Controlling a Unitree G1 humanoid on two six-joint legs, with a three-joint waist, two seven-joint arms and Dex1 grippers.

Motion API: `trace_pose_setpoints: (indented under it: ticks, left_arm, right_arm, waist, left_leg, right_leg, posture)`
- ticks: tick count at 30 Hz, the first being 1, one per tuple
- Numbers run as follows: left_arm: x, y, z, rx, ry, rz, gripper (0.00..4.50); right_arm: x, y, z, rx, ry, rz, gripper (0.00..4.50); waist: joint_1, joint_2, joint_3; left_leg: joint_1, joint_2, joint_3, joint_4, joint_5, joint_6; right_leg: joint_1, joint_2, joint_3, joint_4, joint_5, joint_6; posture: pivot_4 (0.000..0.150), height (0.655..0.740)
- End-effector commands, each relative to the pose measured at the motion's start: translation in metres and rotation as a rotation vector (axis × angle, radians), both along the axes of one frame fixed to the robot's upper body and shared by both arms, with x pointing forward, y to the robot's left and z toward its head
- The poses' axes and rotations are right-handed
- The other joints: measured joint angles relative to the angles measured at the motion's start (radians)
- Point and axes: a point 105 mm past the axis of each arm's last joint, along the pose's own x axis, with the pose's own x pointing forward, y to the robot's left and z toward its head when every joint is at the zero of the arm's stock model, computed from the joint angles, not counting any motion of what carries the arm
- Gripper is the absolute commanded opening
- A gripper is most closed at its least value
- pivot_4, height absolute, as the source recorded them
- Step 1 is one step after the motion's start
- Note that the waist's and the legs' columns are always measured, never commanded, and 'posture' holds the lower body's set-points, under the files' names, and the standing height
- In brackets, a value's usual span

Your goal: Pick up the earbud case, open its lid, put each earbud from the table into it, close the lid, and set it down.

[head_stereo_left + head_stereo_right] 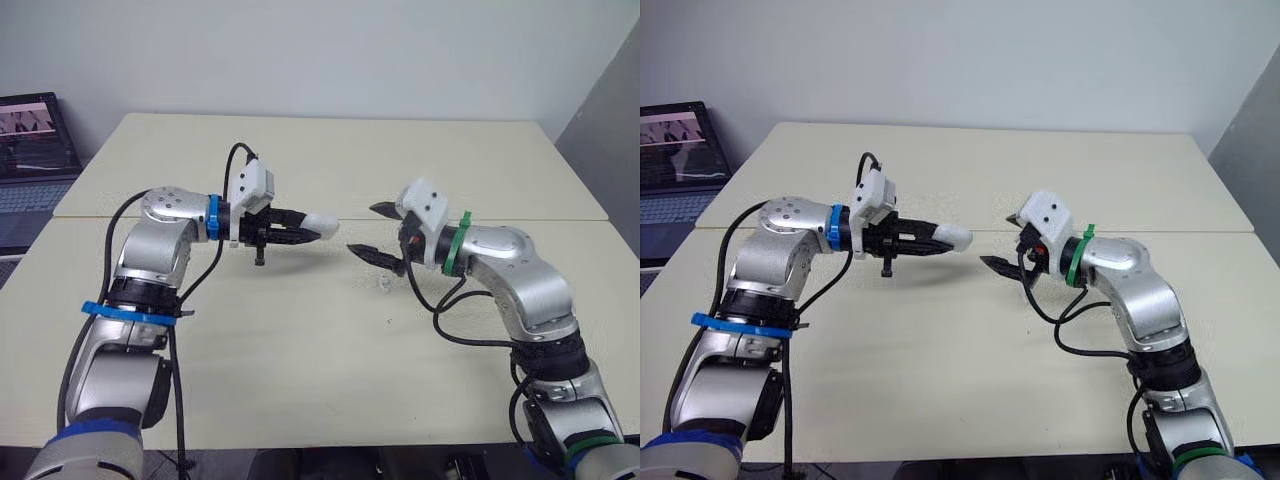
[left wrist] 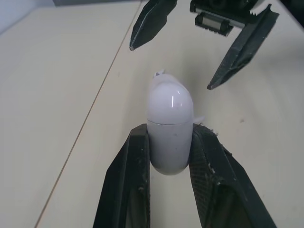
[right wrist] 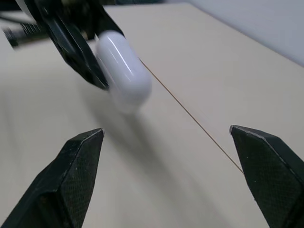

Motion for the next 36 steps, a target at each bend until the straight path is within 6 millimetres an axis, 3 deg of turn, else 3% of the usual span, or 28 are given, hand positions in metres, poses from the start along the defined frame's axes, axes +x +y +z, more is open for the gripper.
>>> trace_pose_setpoints:
  ticks: [1,13,22,36]
  left_arm:
    - [-0.008,-0.008,0.011,-0.061,-0.009,-0.001,0.73]
    - [-0.012,-0.015,0.010,-0.058,-0.001,-0.009,0.73]
    - [-0.010,-0.013,0.013,-0.051,-0.016,0.002,0.73]
    - [-0.017,-0.020,0.012,-0.036,-0.031,-0.046,0.73]
  right_arm:
    - [-0.007,0.006,0.015,0.044,-0.015,0.028,4.46]
    - [0.020,0.006,0.030,0.096,0.001,-0.032,4.46]
    - [0.003,0.009,0.013,0.013,0.045,0.064,4.46]
    - [0.020,0.004,0.024,0.110,0.081,-0.024,4.46]
  waist:
    - [0.001,0.000,0.000]
    - [0.001,0.000,0.000]
    - [0.002,0.000,0.000]
    - [0.001,0.000,0.000]
  left_leg:
    - [0.000,0.000,0.000,0.000,0.000,0.000]
    - [0.000,0.000,0.000,0.000,0.001,0.000]
    - [0.000,-0.001,0.000,0.000,0.001,0.000]
    - [0.000,0.000,0.000,0.000,0.001,0.000]
  right_leg:
    - [0.001,0.000,0.000,0.000,0.000,0.000]
    - [0.001,0.000,0.000,-0.001,0.000,0.000]
    - [0.001,0.000,0.000,-0.001,0.000,0.000]
    - [0.000,0.000,0.000,-0.001,0.000,0.000]
  posture:
    - [0.150,0.7400]
    - [0.150,0.7400]
    - [0.150,0.7400]
    - [0.150,0.7400]
